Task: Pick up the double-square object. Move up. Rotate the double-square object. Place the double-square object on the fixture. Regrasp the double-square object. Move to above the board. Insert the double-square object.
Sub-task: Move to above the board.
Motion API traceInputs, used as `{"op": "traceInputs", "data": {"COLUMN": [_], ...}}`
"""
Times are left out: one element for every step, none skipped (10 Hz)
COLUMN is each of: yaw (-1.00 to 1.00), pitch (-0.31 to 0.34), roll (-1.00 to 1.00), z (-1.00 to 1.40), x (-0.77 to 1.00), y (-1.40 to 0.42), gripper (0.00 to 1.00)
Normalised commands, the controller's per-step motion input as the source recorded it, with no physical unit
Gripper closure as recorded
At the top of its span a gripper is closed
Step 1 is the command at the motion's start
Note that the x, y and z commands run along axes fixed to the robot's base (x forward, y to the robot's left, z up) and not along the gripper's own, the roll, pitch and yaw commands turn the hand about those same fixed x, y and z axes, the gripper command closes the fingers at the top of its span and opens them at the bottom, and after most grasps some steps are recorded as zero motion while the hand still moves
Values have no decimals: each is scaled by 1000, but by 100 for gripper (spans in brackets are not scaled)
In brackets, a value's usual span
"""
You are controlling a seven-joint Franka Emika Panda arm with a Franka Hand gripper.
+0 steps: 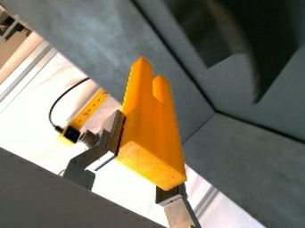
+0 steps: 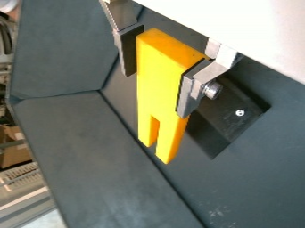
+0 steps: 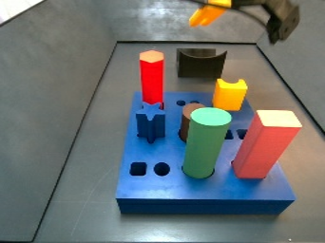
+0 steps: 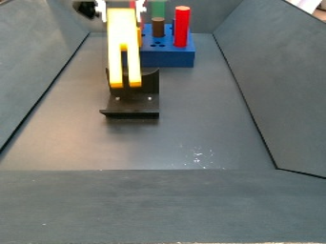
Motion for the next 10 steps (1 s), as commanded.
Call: {"op": "traceInputs", "data": {"yaw": [-64,-86,-88,-83,-80,-64,-52,-34,-25,-4], "pitch": [-70,-41,-28,0,16,34,46,60,64,78], "roll": [-29,-50,-58,-73,-77,-78,-78,-76,-71,-61], "z": [1000,1000,1000,1000,1000,1000,1000,1000,918,626], "x": [6,-4,-9,-21,-32,-45,-55,-67,-64,-49], "y": [124,113,108,99,93,86,78,67,56,24], "gripper": [100,100,100,100,100,100,100,100,100,100]}}
